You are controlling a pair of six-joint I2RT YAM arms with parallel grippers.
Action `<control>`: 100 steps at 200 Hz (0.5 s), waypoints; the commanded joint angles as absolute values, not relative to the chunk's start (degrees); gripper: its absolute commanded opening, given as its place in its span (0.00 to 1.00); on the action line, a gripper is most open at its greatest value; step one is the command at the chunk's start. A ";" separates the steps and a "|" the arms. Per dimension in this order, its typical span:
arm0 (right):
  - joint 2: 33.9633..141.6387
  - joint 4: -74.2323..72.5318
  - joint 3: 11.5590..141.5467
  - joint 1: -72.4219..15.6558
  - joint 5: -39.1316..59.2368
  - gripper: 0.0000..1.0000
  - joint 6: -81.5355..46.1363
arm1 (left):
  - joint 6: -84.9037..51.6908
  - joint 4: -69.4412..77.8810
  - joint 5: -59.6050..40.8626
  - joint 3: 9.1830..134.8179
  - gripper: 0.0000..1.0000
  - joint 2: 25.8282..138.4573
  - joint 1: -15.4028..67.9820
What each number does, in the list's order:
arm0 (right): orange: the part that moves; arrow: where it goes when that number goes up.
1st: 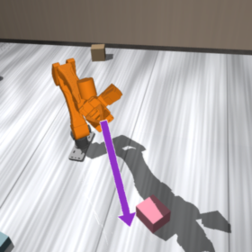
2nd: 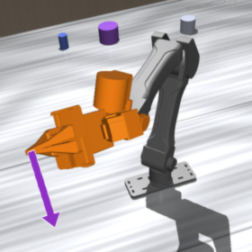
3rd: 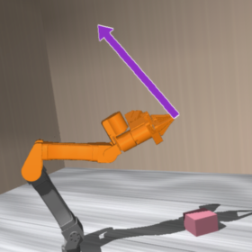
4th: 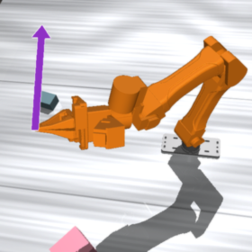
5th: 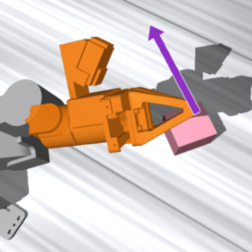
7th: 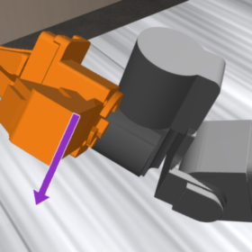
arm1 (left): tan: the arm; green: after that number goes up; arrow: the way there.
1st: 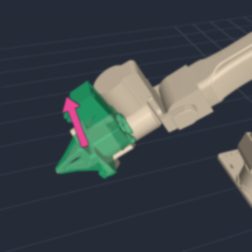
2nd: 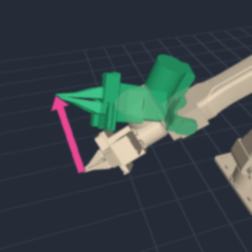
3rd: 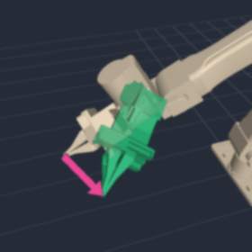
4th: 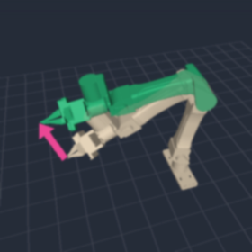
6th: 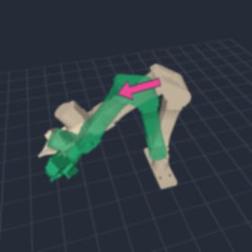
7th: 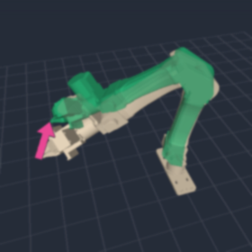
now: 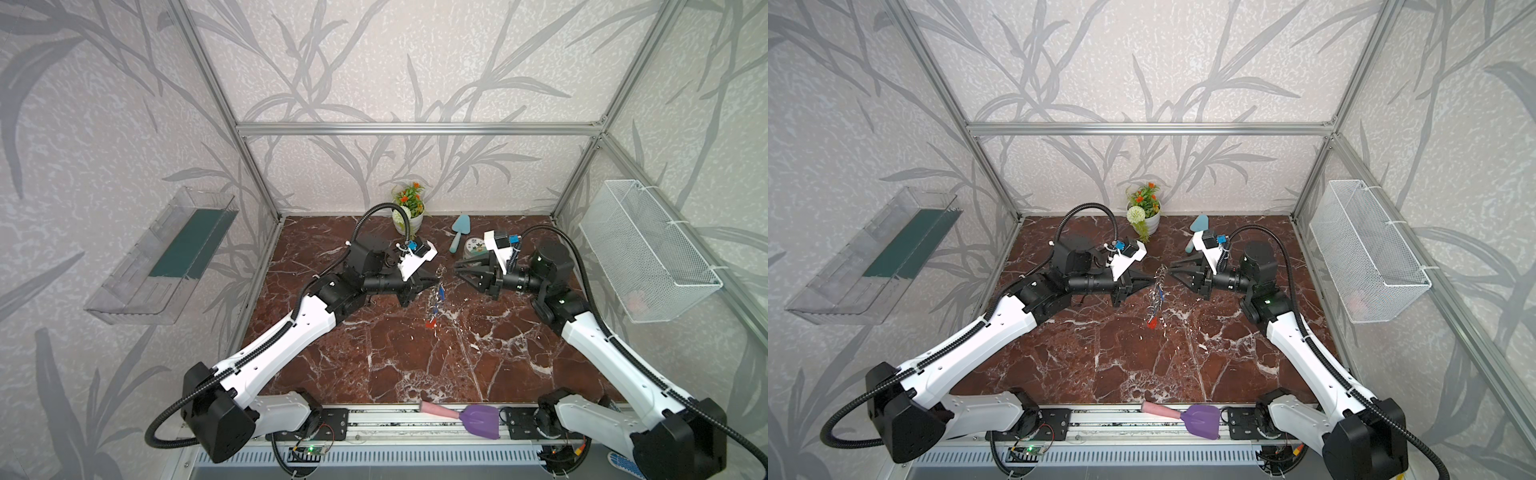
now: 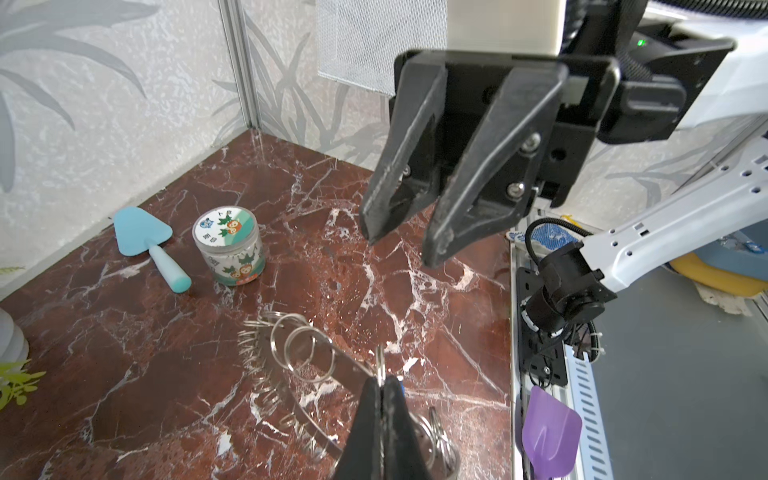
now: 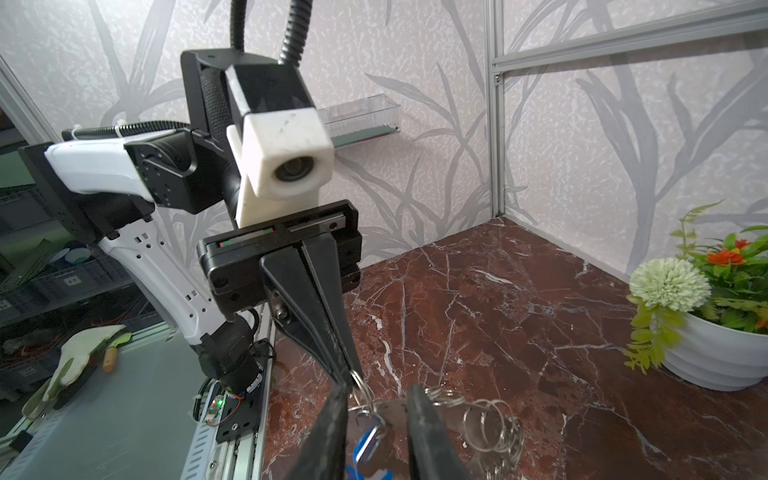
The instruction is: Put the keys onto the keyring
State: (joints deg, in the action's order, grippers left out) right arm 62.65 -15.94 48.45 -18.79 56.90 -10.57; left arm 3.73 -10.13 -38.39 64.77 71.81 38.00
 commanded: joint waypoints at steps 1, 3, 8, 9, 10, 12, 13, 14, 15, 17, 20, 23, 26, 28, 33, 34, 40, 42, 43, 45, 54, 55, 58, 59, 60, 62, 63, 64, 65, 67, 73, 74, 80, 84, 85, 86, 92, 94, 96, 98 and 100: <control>62.00 -20.93 46.65 -18.25 55.35 0.31 -14.81 | -1.57 2.29 -38.41 62.16 0.00 69.53 38.21; 62.04 -20.99 46.55 -18.27 55.39 0.31 -14.95 | -1.82 2.81 -38.34 61.92 0.00 69.39 38.23; 62.18 -21.28 46.34 -18.28 55.44 0.32 -15.23 | -2.63 4.06 -38.32 61.39 0.00 69.26 38.15; 62.20 -21.32 46.33 -18.24 55.40 0.32 -15.31 | -2.77 4.36 -38.28 61.33 0.00 69.26 38.19; 62.21 -21.38 46.33 -18.26 55.48 0.32 -15.39 | -2.92 4.68 -38.26 61.25 0.00 69.22 38.21; 62.27 -21.54 46.14 -18.28 55.46 0.33 -15.49 | -3.24 5.13 -38.30 61.06 0.00 69.18 38.18; 62.29 -21.62 46.06 -18.28 55.51 0.33 -15.57 | -3.38 5.42 -38.27 60.94 0.00 69.18 38.16; 62.30 -21.67 46.01 -18.28 55.57 0.33 -15.65 | -3.53 5.74 -38.29 60.84 0.00 69.22 38.15; 62.31 -21.78 45.95 -18.28 55.60 0.33 -15.74 | -3.74 6.04 -38.26 60.74 0.00 69.19 38.15; 62.29 -21.92 45.87 -18.28 55.71 0.34 -15.91 | -4.12 6.61 -38.24 60.56 0.00 69.13 38.21; 62.39 -22.23 45.75 -18.28 55.81 0.34 -16.14 | -4.65 7.47 -38.29 60.29 0.00 69.08 38.19; 62.40 -22.50 45.61 -18.28 56.00 0.35 -16.37 | -5.16 8.50 -38.31 59.93 0.00 69.03 38.23; 62.40 -22.65 45.48 -18.28 56.14 0.36 -16.61 | -5.78 9.63 -38.31 59.61 0.00 69.00 38.21; 62.40 -22.78 45.41 -18.28 56.24 0.36 -16.68 | -6.26 10.30 -38.34 59.33 0.00 68.93 38.23; 62.40 -23.16 45.20 -18.26 56.61 0.37 -17.14 | -7.46 12.31 -38.50 58.67 0.00 68.93 38.19; 62.40 -23.23 45.15 -18.27 56.69 0.37 -17.23 | -7.64 12.70 -38.54 58.56 0.00 68.92 38.21; 62.40 -23.95 44.80 -18.28 57.23 0.37 -17.75 | -8.85 14.67 -38.65 57.94 0.00 68.91 38.20; 62.40 -24.14 44.73 -18.28 57.42 0.37 -17.95 | -9.33 15.44 -38.73 57.77 0.00 68.91 38.18; 62.40 -24.24 44.73 -18.28 57.49 0.37 -18.03 | -9.54 15.68 -38.70 57.67 0.00 68.91 38.16; 62.40 -24.43 44.58 -18.28 57.73 0.37 -18.20 | -10.03 16.31 -38.79 57.42 0.00 68.97 38.19; 62.40 -25.31 44.16 -18.28 58.28 0.37 -18.90 | -11.63 19.24 -39.35 56.70 0.00 69.17 38.21; 62.45 -25.40 44.10 -18.28 58.32 0.37 -18.98 | -11.94 19.51 -39.49 56.61 0.00 69.26 38.18; 62.47 -25.74 44.00 -18.35 58.43 0.37 -19.32 | -12.45 20.32 -39.73 56.36 0.00 69.32 38.18; 62.48 -25.88 43.93 -18.31 58.53 0.37 -19.46 | -12.64 20.58 -39.82 56.31 0.00 69.33 38.21; 62.53 -26.03 43.89 -18.34 58.58 0.37 -19.53 | -12.74 20.84 -39.90 56.28 0.00 69.43 38.22; 62.52 -26.31 43.80 -18.32 58.72 0.36 -19.82 | -13.07 21.38 -39.97 56.21 0.00 69.48 38.19; 62.59 -26.38 43.78 -18.30 58.80 0.36 -19.89 | -13.22 21.54 -39.98 56.10 0.00 69.50 38.21; 62.63 -26.51 43.73 -18.33 58.98 0.36 -19.96 | -13.33 21.71 -40.03 56.04 0.00 69.55 38.18; 62.69 -26.61 43.71 -18.35 59.11 0.35 -20.00 | -13.48 21.98 -40.10 56.01 0.00 69.58 38.20; 62.78 -27.04 43.62 -18.36 59.29 0.35 -20.27 | -13.83 22.32 -40.19 55.91 0.00 69.76 38.16; 63.11 -28.11 43.55 -18.50 59.87 0.33 -20.95 | -14.64 23.58 -40.33 55.64 0.00 69.98 38.19; 63.11 -28.21 43.48 -18.52 59.95 0.33 -21.02 | -14.79 23.79 -40.38 55.59 0.00 70.01 38.21; 63.48 -28.68 43.44 -18.53 60.20 0.32 -21.42 | -15.55 24.95 -40.63 55.27 0.00 70.31 38.23; 63.73 -28.90 43.51 -18.54 60.24 0.32 -21.55 | -15.90 25.63 -40.81 55.13 0.00 70.42 38.23; 63.77 -28.91 43.51 -18.54 60.22 0.31 -21.54 | -15.99 25.78 -40.80 55.12 0.00 70.45 38.23; 63.79 -28.96 43.51 -18.59 60.21 0.31 -21.54 | -16.13 25.94 -40.88 55.07 0.00 70.47 38.23; 64.13 -29.12 43.51 -18.63 60.29 0.30 -21.54 | -16.69 26.75 -41.11 54.97 0.00 70.71 38.20; 64.24 -29.25 43.51 -18.63 60.29 0.29 -21.53 | -16.92 27.08 -41.08 54.98 0.00 70.74 38.18; 64.36 -29.44 43.51 -18.63 60.29 0.29 -21.60 | -17.13 27.31 -41.12 54.94 0.00 70.86 38.22; 64.52 -29.57 43.59 -18.61 60.29 0.29 -21.62 | -17.31 27.66 -41.13 54.87 0.00 70.91 38.21; 64.58 -29.74 43.59 -18.63 60.23 0.29 -21.69 | -17.45 27.85 -41.20 54.78 0.00 70.97 38.16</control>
